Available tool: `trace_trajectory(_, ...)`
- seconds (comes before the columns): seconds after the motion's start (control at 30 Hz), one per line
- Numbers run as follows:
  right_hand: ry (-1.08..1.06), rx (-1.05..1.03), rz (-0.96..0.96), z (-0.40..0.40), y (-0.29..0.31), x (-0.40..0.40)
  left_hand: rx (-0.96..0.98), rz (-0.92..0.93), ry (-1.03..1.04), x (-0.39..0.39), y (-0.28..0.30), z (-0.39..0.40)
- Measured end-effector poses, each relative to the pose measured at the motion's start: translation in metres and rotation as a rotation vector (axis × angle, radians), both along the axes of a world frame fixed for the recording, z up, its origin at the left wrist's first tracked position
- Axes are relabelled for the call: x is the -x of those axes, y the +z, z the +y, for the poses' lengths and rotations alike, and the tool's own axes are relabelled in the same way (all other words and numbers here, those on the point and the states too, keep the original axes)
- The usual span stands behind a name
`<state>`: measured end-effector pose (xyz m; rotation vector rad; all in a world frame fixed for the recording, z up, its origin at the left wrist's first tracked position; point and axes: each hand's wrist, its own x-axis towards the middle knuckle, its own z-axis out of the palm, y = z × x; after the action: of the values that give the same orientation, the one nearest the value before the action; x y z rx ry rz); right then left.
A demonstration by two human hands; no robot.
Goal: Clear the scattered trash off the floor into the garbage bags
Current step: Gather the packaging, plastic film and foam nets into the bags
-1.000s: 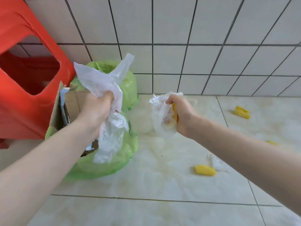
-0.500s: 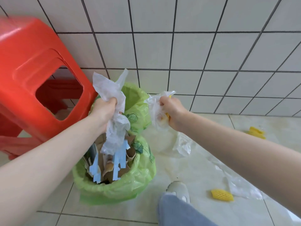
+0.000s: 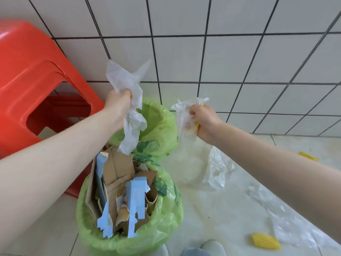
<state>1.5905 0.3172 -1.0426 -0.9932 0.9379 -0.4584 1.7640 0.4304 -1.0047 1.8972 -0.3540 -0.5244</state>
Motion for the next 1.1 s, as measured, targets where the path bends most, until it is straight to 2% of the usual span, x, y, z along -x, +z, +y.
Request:
trace_trajectory(0.2,-0.022,-0.027,0.037,-0.017,-0.001,-0.054,-0.037,0.007,-0.036,-0.040,-0.019,-0.015)
trace_trajectory(0.27,0.001,-0.057,0.023,-0.020,-0.005,-0.076,-0.016,0.002,0.063,-0.053,-0.030,-0.016)
trace_trajectory(0.37,0.036,-0.092,-0.061,-0.017,-0.007,-0.110,0.119,-0.074,0.277,-0.073,-0.043,-0.021)
trace_trajectory(0.47,0.056,0.000,-0.072,-0.010,-0.012,-0.142,0.177,-0.146,0.369,-0.086,-0.058,-0.028)
trace_trajectory(0.53,0.077,0.159,-0.029,-0.006,-0.023,-0.155,0.198,-0.207,0.232,-0.091,-0.075,-0.032)
trace_trajectory(0.57,0.107,0.264,-0.014,-0.004,-0.029,-0.159,0.189,-0.294,0.076,-0.091,-0.084,-0.031)
trace_trajectory(0.63,0.219,0.514,0.037,-0.002,-0.045,-0.161,0.107,-0.548,-0.377,-0.089,-0.101,-0.027)
trace_trajectory(0.67,0.315,0.633,0.110,-0.001,-0.055,-0.160,0.054,-0.607,-0.604,-0.091,-0.111,-0.024)
trace_trajectory(0.7,0.449,0.737,0.216,-0.002,-0.064,-0.159,-0.051,-0.583,-0.810,-0.092,-0.116,-0.021)
trace_trajectory(0.77,0.753,0.928,0.431,-0.006,-0.080,-0.157,-0.385,-0.464,-1.060,-0.096,-0.122,-0.015)
trace_trajectory(0.83,0.982,1.060,0.531,-0.006,-0.085,-0.155,-0.774,-0.496,-1.269,-0.098,-0.130,-0.013)
trace_trajectory(0.9,1.135,1.150,0.594,-0.005,-0.087,-0.158,-0.994,-0.549,-1.351,-0.097,-0.134,-0.016)
trace_trajectory(0.97,1.264,1.189,0.658,-0.003,-0.088,-0.164,-1.187,-0.584,-1.331,-0.097,-0.139,-0.017)
trace_trajectory(1.03,1.375,1.190,0.742,0.000,-0.094,-0.171,-1.276,-0.612,-1.292,-0.107,-0.150,-0.017)
trace_trajectory(1.1,1.440,1.194,0.785,0.002,-0.101,-0.176,-1.258,-0.589,-1.254,-0.115,-0.153,-0.017)
